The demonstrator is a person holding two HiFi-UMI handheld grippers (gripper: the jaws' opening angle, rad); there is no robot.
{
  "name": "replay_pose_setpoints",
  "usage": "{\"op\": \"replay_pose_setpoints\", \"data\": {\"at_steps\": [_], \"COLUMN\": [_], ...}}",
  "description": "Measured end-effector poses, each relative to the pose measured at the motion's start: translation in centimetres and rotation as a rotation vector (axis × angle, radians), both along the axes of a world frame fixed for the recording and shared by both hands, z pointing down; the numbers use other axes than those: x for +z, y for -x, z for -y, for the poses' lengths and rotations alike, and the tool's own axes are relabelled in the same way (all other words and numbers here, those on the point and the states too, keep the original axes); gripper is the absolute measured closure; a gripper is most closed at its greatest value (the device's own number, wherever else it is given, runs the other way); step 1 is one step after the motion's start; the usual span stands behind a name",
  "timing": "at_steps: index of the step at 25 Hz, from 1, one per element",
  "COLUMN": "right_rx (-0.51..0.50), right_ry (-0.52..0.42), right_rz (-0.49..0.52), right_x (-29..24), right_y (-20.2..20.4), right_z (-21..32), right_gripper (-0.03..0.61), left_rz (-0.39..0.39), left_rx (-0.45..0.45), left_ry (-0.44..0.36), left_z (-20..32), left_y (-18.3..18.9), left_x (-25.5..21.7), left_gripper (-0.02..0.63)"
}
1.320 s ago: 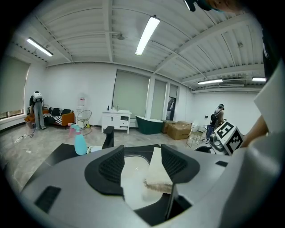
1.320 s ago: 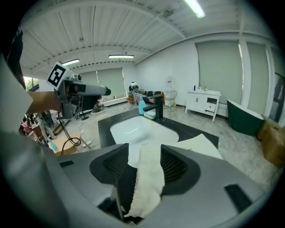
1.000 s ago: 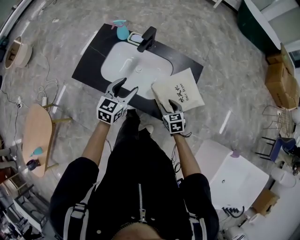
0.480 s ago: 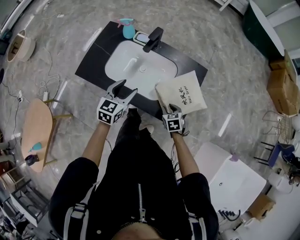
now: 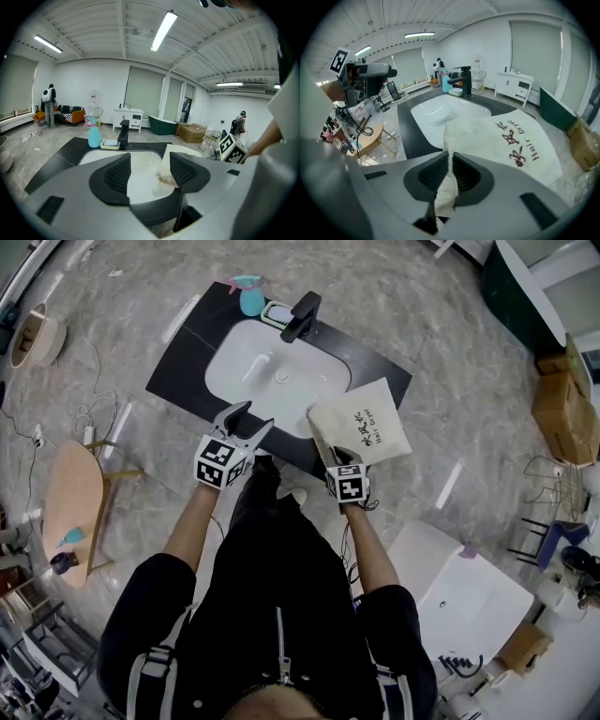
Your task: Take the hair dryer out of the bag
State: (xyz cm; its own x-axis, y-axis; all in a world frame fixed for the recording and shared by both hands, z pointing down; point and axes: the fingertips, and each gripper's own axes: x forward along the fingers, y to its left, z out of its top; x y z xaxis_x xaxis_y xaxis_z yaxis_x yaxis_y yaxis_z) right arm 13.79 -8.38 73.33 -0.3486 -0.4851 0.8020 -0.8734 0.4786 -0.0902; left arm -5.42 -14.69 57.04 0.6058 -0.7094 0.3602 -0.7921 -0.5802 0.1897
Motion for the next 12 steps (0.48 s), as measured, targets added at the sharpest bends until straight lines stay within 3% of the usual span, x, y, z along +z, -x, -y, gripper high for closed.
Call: {"op": "replay_pose_setpoints", "data": {"at_steps": [12], "right_rx": [0.028], "right_ry": [-0.035], "right_rz": [0.095], "right_x": [-3.1], "right_y": [-0.7], "right_z": [1.3], "right_gripper": [0.535], "left_rz": [-0.001], "left_rx": [0.122], "left_ry": [0.094], "left_z": [-2.0], "left_y": [-3.2], "left_x": [3.3], "left_gripper": [0.350]}}
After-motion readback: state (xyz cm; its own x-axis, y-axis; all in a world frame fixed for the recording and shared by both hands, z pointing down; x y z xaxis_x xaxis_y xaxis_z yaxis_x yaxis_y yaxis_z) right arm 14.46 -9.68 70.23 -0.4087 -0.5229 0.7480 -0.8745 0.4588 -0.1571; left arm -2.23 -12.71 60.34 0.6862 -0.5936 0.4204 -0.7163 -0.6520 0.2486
